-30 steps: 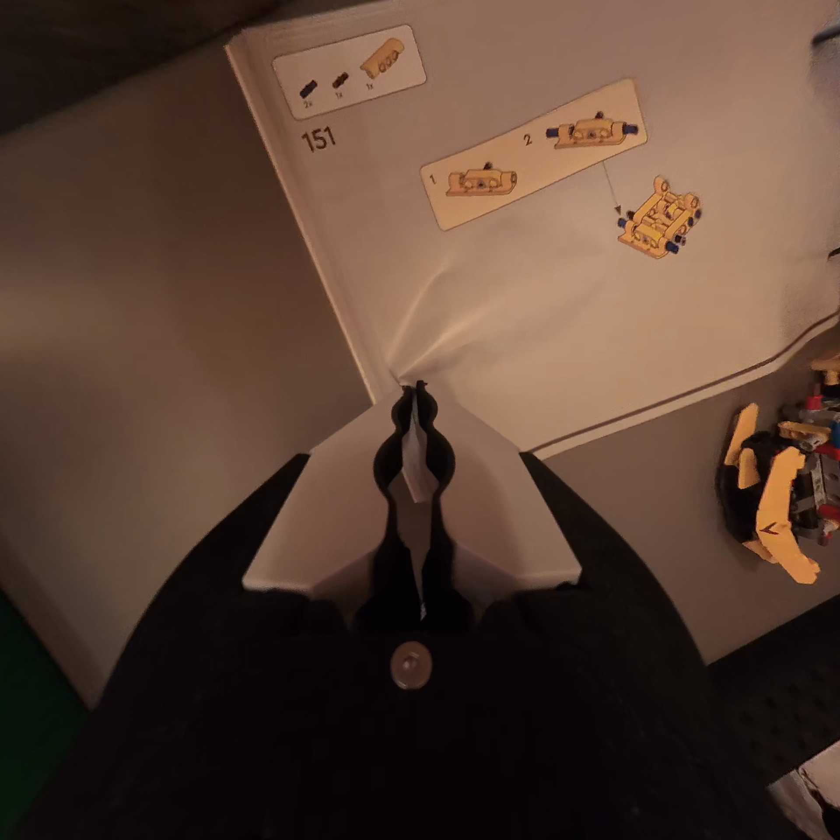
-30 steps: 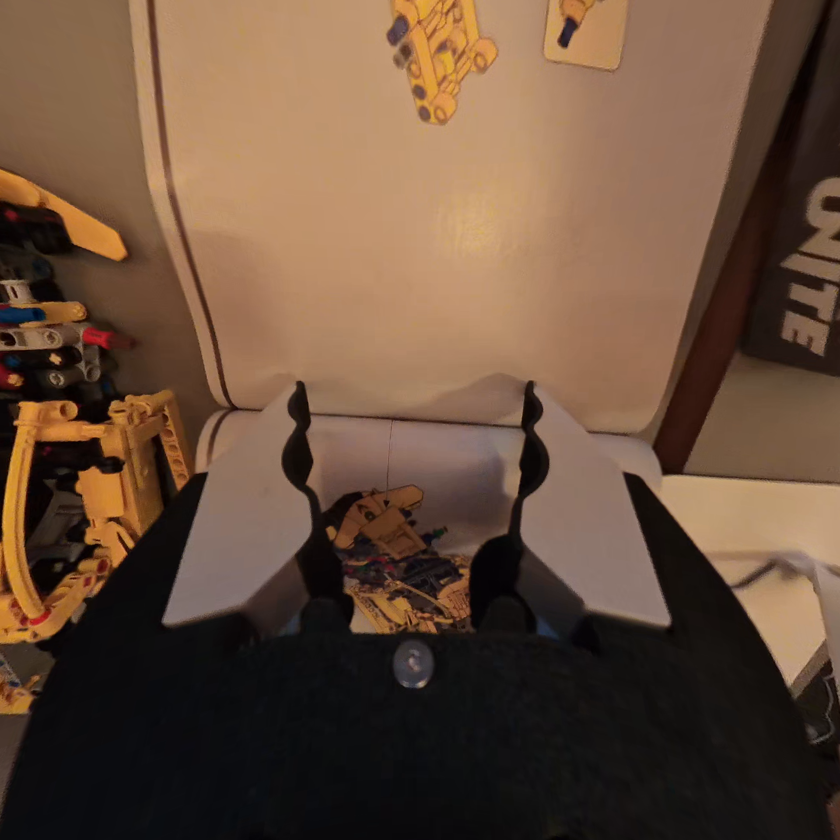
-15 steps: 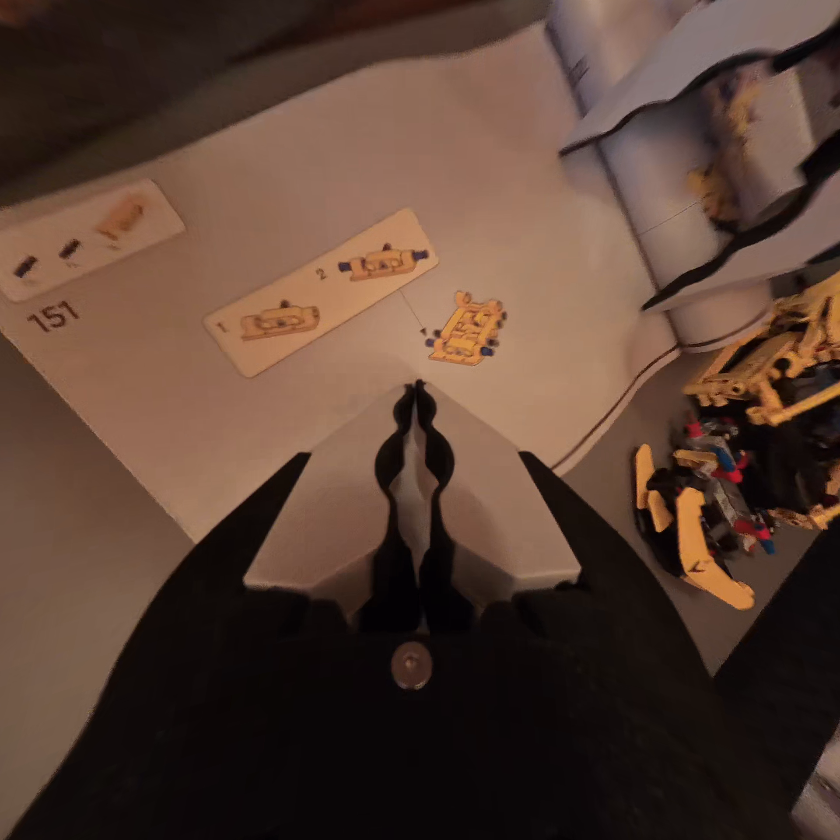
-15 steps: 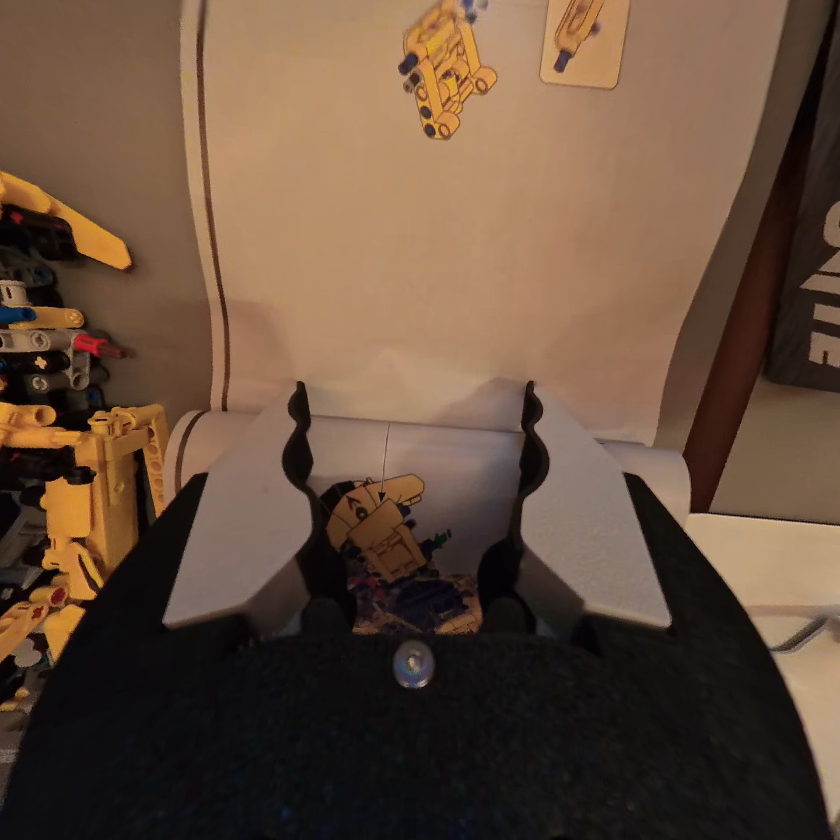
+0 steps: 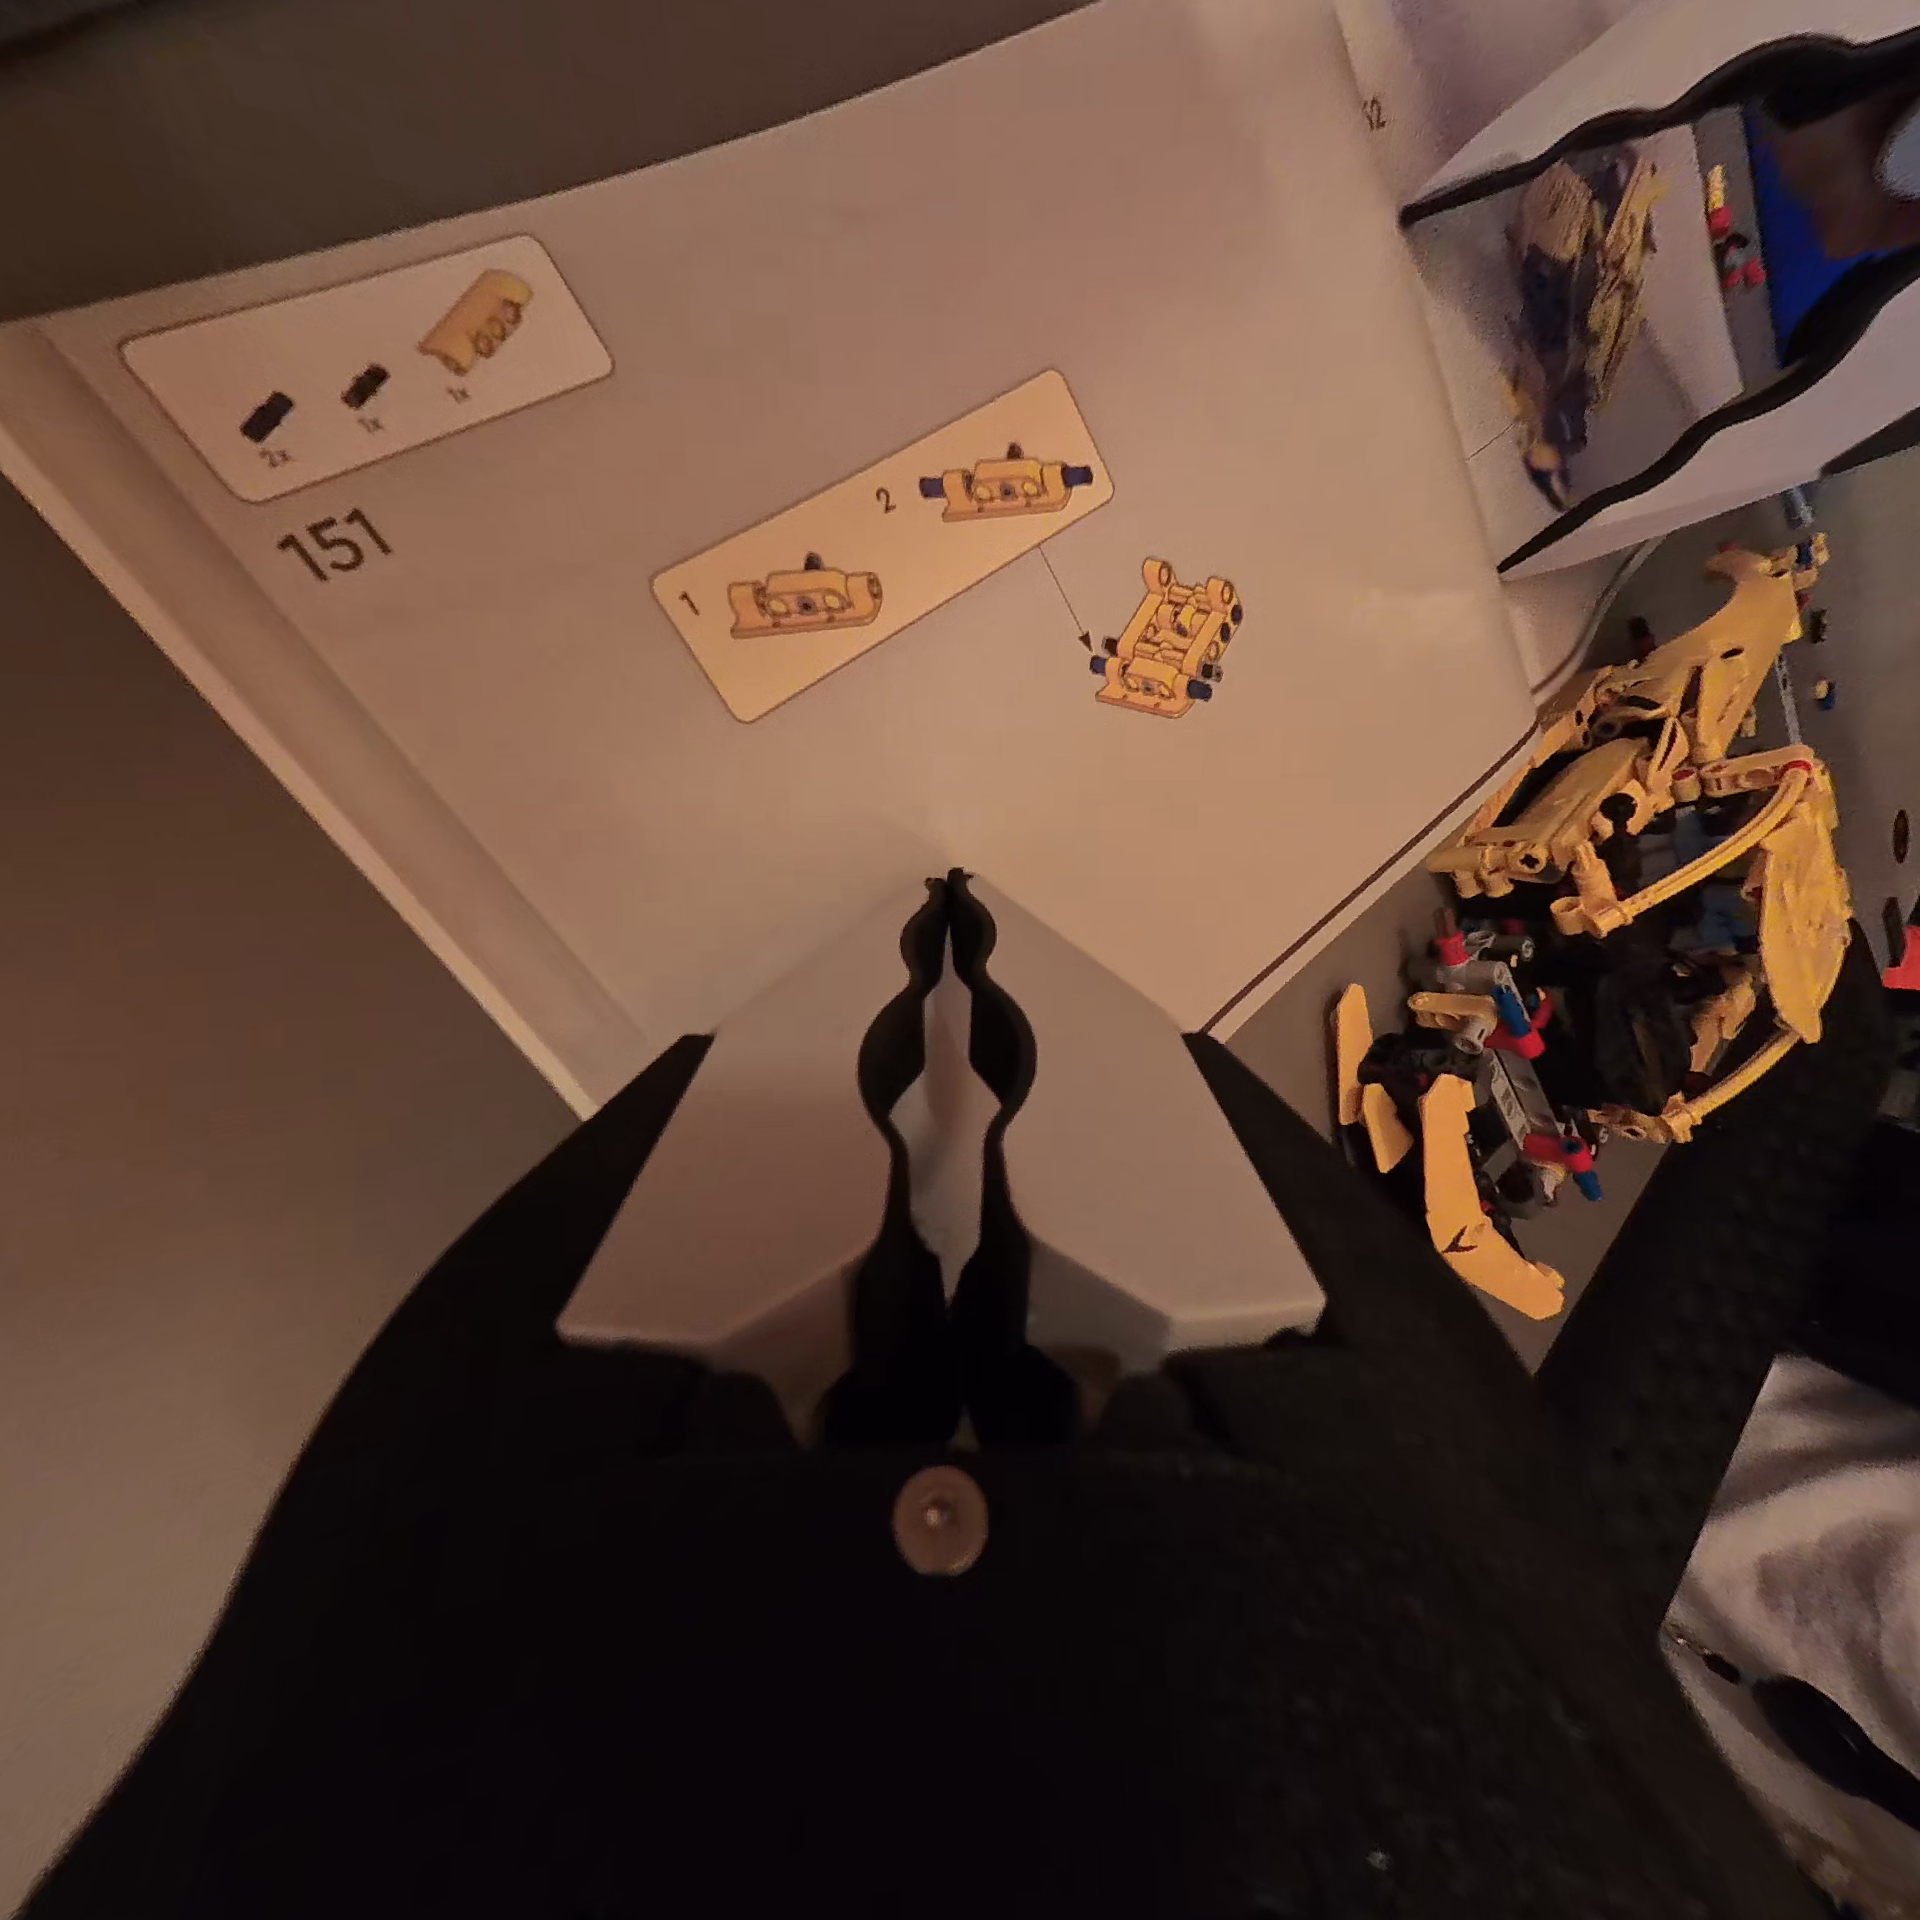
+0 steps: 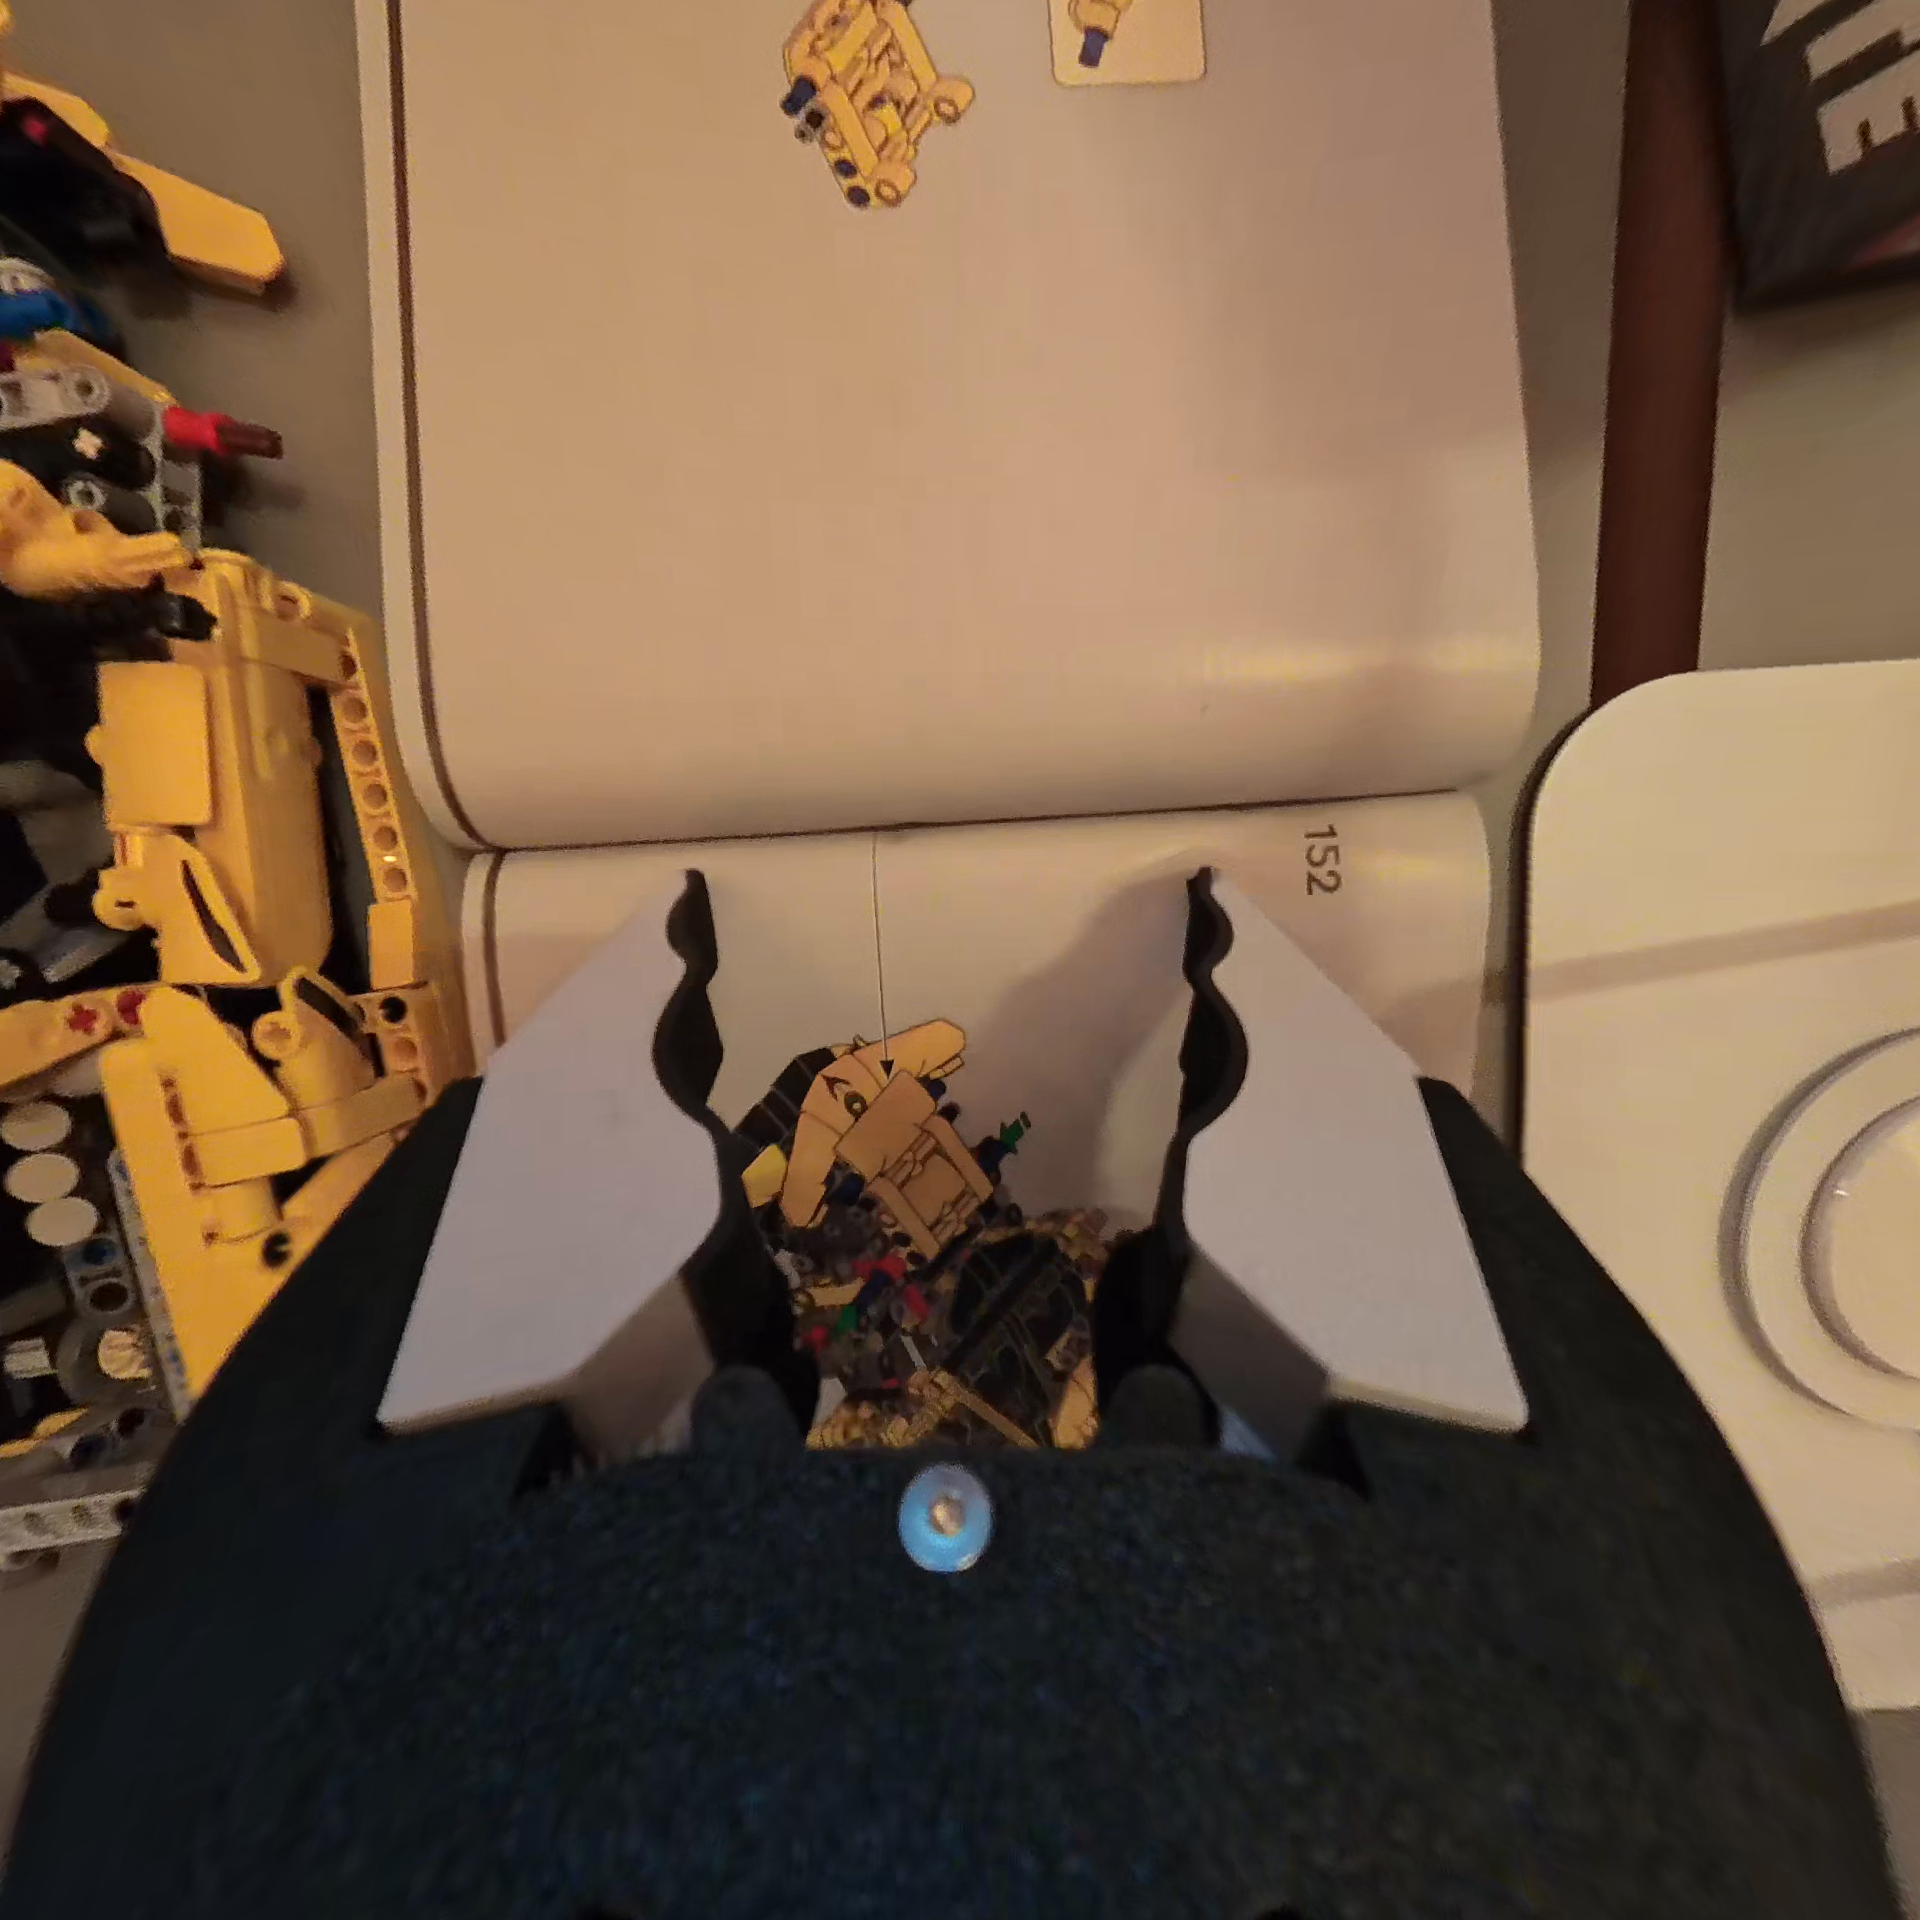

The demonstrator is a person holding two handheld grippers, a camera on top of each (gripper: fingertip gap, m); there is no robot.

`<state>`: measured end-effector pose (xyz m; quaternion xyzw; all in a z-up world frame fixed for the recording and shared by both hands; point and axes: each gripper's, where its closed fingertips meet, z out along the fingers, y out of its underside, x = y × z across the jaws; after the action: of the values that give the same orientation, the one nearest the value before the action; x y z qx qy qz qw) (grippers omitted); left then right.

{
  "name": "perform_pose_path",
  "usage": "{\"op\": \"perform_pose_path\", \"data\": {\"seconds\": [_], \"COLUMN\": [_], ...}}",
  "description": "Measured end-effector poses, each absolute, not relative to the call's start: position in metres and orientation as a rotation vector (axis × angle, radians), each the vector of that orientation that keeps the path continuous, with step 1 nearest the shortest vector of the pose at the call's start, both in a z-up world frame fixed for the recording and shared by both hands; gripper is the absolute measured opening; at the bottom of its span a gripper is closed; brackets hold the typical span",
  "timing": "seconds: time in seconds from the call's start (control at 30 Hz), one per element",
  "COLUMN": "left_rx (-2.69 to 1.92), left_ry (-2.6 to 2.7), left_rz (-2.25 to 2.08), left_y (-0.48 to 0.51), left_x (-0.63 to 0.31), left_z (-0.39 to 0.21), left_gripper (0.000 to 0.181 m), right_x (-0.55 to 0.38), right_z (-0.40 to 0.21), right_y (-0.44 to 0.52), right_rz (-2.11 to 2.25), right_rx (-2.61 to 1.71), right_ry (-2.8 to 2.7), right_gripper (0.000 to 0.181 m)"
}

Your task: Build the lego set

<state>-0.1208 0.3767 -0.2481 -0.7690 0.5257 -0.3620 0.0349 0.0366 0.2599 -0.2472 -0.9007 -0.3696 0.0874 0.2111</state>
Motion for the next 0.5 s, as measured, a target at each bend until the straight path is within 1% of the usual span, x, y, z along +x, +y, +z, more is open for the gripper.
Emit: {"op": "perform_pose_path", "data": {"seconds": [0.13, 0.5], "left_rx": [-2.375, -2.437], "left_ry": [1.598, 1.551], "left_rz": [-1.141, -1.117], "left_y": [0.377, 0.390], "left_x": [-0.123, -0.143], "left_z": [-0.248, -0.248], "left_gripper": [0.000, 0.000], "right_x": [0.037, 0.024], "right_z": [-0.256, -0.256], "right_y": [0.261, 0.278], "right_rz": [0.290, 0.308], "right_rx": [-2.465, -2.439], "right_ry": [-1.011, -1.071], "right_gripper": [0.091, 0.091]}}
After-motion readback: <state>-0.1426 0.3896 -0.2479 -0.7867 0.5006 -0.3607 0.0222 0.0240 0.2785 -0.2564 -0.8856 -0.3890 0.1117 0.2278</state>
